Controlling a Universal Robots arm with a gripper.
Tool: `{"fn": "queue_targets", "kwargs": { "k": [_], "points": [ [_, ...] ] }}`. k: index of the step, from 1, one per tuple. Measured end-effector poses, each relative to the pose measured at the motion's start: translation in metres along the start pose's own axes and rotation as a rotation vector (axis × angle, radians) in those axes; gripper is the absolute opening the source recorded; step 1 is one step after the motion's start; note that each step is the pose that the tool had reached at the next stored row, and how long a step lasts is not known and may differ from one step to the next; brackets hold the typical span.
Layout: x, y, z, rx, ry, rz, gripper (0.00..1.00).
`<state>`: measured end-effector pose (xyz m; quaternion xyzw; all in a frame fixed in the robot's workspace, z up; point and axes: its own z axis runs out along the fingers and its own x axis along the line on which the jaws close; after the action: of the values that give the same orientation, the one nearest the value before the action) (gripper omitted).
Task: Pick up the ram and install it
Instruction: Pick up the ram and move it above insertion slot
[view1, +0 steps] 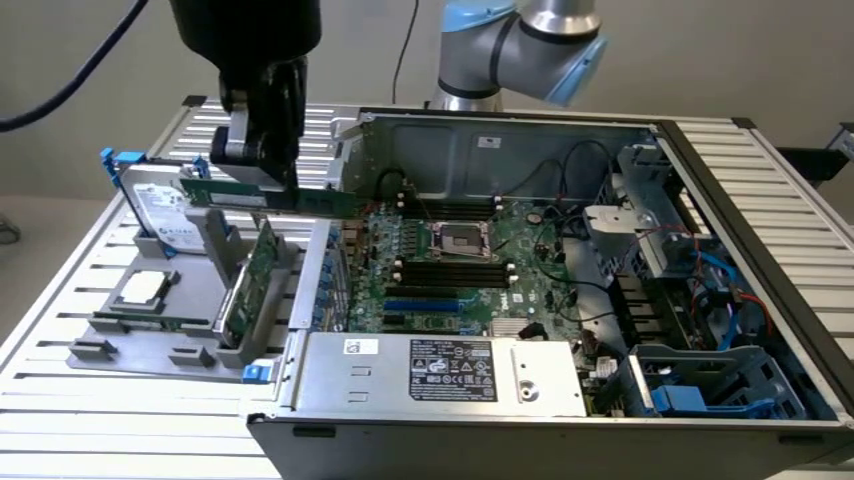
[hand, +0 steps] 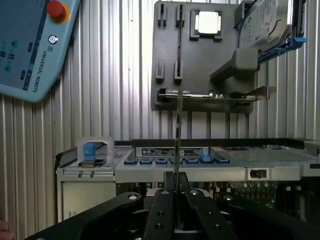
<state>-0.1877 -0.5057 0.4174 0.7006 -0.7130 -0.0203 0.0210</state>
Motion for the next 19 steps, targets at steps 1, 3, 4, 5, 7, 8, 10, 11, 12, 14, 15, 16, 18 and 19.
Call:
{"fn": "queue_targets", "kwargs": {
  "k": [1, 3, 4, 5, 7, 8, 10, 11, 12, 14, 15, 16, 18, 19],
  "points": [
    [-0.001, -0.0045, -0.0002, 0.0001, -0.0001, 0.0, 0.14],
    [-0.002, -0.0135, -0.0007, 0.0, 0.0, 0.0, 0.14],
    [-0.003, -0.0179, -0.001, -0.0001, 0.0001, 0.0, 0.14],
    [-0.004, -0.0225, -0.0012, -0.0001, 0.0001, 0.0, 0.14],
    [-0.006, -0.0315, -0.0015, -0.0001, 0.0, 0.0, 0.14],
    [-0.007, -0.0357, -0.0016, 0.0, 0.0001, 0.0, 0.14],
    [-0.01, -0.044, -0.0018, -0.0001, 0.0001, 0.0, 0.14],
    [-0.011, -0.0481, -0.0016, 0.0, 0.0, 0.0, 0.14],
    [-0.012, -0.0521, -0.0014, 0.0, 0.0, 0.0, 0.14],
    [-0.016, -0.0597, -0.0007, 0.0, 0.0, 0.0, 0.14],
    [-0.017, -0.063, -0.0002, -0.0001, 0.0, 0.0, 0.14],
    [-0.019, -0.066, 0.0005, 0.0, 0.0001, 0.0, 0.14],
    [-0.023, -0.0713, 0.0023, 0.0, 0.0002, -0.001, 0.14],
    [-0.025, -0.0739, 0.0035, -0.0001, 0.0004, -0.001, 0.14]
  ]
}}
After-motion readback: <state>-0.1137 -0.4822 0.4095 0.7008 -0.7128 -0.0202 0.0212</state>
